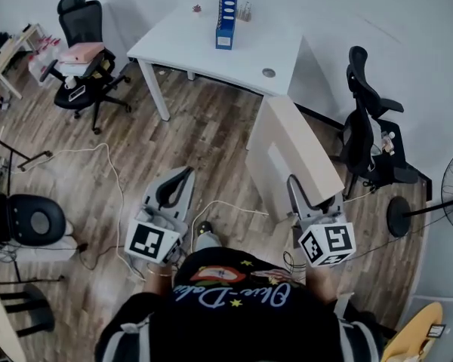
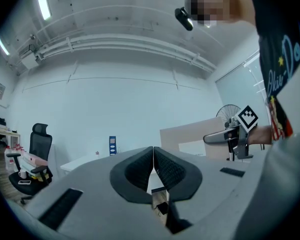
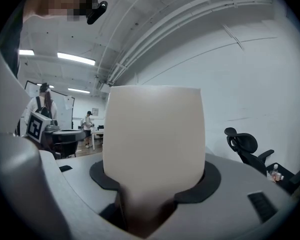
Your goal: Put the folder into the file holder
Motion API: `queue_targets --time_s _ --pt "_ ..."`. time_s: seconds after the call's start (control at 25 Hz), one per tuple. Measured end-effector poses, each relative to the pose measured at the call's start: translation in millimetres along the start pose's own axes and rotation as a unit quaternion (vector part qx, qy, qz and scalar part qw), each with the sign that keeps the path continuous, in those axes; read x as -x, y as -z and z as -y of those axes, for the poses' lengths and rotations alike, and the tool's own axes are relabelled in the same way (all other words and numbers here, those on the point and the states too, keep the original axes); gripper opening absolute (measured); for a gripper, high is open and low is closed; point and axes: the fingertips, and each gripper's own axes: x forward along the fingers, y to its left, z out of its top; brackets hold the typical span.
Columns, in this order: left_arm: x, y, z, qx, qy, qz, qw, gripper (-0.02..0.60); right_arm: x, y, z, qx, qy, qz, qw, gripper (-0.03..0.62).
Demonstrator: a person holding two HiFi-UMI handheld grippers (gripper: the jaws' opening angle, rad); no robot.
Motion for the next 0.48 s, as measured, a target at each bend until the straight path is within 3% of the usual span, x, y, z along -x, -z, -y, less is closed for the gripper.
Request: queue_targets --time_s 0.48 --pt "-41 7 -119 0.005 0.014 -0.002 0.9999 0.005 -109 -4 -24 -0.011 0.038 -0.012 0.999 0.262"
